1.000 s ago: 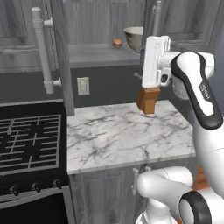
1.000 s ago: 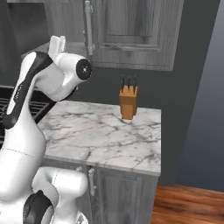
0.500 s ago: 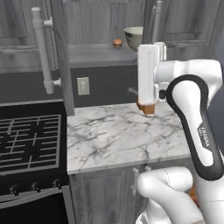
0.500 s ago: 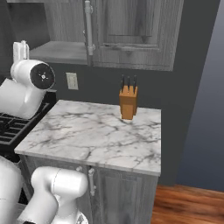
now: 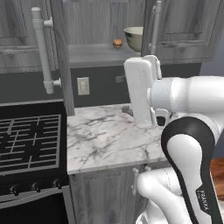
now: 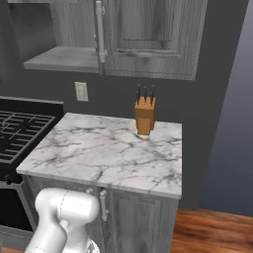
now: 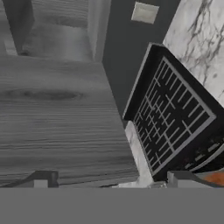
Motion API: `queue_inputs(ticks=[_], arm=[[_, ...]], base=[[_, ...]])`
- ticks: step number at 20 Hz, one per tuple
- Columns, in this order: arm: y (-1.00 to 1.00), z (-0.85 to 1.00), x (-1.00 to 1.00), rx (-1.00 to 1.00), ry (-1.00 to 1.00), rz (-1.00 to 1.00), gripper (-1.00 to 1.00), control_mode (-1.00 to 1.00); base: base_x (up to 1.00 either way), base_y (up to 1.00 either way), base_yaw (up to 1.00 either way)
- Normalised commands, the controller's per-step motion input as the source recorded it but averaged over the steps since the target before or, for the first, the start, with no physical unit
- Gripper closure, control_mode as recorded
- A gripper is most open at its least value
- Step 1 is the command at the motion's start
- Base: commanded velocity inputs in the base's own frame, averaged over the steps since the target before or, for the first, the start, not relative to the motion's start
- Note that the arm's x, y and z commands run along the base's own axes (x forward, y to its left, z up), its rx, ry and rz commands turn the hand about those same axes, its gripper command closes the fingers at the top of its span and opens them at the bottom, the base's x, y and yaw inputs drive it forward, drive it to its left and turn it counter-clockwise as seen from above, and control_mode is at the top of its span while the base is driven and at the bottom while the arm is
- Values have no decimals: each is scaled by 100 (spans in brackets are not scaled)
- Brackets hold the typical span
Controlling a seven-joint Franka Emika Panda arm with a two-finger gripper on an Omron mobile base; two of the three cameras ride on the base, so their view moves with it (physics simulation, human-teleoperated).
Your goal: Pick the mug and place it in the sink. Pick the bowl and place it in the open cabinet and then close the cabinet.
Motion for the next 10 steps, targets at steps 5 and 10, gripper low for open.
queue_inputs(ticks=[5, 10], arm=[[52, 3, -85, -23, -9, -8, -100, -100], [42, 0, -71, -24, -7, -14, -100, -100]], base=[[0, 0, 0], [0, 0, 0]])
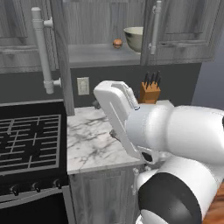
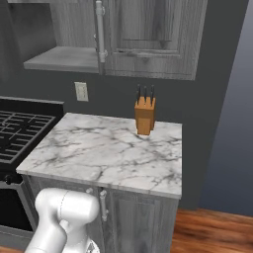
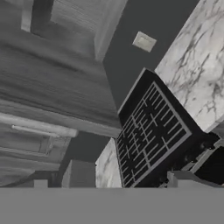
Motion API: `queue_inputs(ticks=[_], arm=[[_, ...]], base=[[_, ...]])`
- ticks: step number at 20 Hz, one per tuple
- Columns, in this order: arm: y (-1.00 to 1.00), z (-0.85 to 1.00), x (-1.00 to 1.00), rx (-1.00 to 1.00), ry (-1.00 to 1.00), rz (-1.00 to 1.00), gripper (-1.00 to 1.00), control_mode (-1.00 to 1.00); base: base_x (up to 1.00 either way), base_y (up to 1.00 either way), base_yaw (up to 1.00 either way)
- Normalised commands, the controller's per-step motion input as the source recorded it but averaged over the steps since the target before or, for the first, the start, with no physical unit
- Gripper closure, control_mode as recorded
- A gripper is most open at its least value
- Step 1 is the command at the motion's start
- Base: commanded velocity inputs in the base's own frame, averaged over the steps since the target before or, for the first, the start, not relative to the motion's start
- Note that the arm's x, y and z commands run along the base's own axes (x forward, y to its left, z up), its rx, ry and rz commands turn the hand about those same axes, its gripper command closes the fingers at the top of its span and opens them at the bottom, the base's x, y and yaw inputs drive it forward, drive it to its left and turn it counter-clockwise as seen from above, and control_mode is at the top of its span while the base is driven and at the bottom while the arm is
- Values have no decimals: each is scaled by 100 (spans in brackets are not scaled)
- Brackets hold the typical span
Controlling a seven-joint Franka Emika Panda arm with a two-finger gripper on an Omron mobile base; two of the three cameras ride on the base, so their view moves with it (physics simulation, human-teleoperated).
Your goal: Pick the mug and place it in the sink. Pick the bowl and place it in the open cabinet and then close the cabinet.
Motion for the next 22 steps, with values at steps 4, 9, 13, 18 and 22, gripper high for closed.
queue_inputs(ticks=[4, 9, 13, 18, 22], arm=[[10, 9, -63, -27, -14, -12, -100, -100], [0, 0, -41, -27, -8, -11, -100, -100], [0, -19, 5, -32, 34, 0, -100, -100], [0, 2, 1, -40, 1, -1, -100, -100], [0, 9, 1, -55, -4, -3, -100, -100]], base=[[0, 0, 0], [0, 0, 0], [0, 0, 0], [0, 0, 0], [0, 0, 0]])
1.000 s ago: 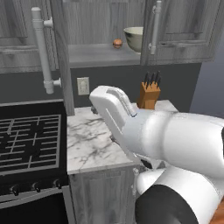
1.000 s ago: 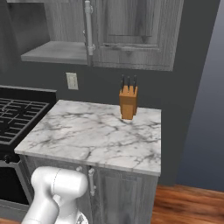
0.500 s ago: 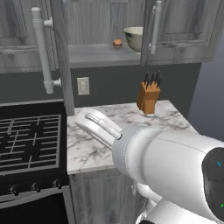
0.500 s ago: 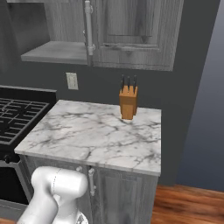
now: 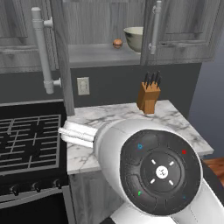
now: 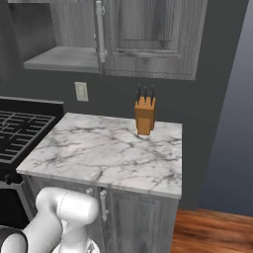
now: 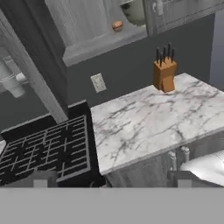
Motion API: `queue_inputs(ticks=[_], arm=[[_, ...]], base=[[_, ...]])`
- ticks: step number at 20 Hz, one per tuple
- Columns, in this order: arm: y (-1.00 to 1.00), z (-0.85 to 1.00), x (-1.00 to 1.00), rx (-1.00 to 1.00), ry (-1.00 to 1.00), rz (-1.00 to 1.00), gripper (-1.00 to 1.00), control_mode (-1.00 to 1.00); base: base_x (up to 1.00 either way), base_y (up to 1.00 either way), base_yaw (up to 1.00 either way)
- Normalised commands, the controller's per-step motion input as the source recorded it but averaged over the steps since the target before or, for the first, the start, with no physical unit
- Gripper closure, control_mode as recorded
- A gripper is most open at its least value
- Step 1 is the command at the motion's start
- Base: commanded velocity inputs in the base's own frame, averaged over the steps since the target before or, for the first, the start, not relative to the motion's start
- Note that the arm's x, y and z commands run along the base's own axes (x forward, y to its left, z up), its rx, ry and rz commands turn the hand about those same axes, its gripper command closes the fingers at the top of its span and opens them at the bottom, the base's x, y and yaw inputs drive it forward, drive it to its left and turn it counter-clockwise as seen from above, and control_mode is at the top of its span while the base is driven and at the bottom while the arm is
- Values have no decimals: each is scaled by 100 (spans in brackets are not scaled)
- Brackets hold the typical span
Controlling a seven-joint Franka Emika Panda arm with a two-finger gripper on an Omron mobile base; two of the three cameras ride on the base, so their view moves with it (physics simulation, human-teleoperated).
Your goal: Pick the mug and place it in the sink. Pick the bowl and place it in the open cabinet and then close the cabinet.
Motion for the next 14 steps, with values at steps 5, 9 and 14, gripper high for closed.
queue_inputs(ticks=[5, 9, 14], arm=[[0, 2, -1, -56, -28, -3, -100, -100], [0, 0, 0, -43, -37, -2, -100, -100], [-1, 0, 0, -36, -47, 0, -100, -100]], base=[[0, 0, 0], [0, 0, 0], [0, 0, 0]])
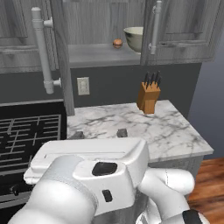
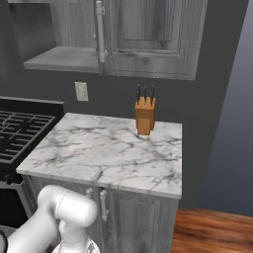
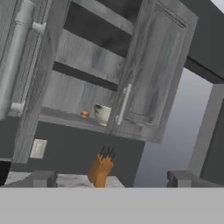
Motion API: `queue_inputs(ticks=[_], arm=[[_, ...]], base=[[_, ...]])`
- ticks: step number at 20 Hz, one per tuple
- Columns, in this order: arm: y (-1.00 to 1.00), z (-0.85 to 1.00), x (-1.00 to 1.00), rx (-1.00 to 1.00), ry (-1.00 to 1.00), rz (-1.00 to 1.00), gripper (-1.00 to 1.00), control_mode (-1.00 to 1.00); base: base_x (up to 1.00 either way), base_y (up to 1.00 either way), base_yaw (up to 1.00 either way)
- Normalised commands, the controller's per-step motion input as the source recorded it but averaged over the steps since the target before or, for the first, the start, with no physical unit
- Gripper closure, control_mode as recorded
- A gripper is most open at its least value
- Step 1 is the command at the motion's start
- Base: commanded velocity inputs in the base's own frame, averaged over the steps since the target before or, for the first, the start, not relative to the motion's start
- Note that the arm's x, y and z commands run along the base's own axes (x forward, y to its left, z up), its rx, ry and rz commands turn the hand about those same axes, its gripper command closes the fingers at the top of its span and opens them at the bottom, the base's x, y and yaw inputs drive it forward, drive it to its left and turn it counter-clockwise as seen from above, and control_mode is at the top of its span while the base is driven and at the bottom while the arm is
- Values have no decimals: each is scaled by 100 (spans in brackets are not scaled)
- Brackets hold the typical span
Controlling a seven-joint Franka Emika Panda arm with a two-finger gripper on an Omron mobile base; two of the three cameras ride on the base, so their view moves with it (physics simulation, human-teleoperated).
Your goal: Pick the mug and place it in the sink. Pick the bowl and place it in the open cabinet and then close the cabinet.
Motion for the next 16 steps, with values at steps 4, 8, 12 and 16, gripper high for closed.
queue_inputs(ticks=[4, 8, 12, 16], arm=[[0, -11, 0, -29, -50, 0, -100, -100], [-6, -29, 0, -20, -50, 1, -100, -100], [-25, -44, 10, -9, -46, 7, -100, -100], [-34, -41, 38, -2, -36, 11, -100, -100]], base=[[0, 0, 0], [0, 0, 0], [0, 0, 0], [0, 0, 0]])
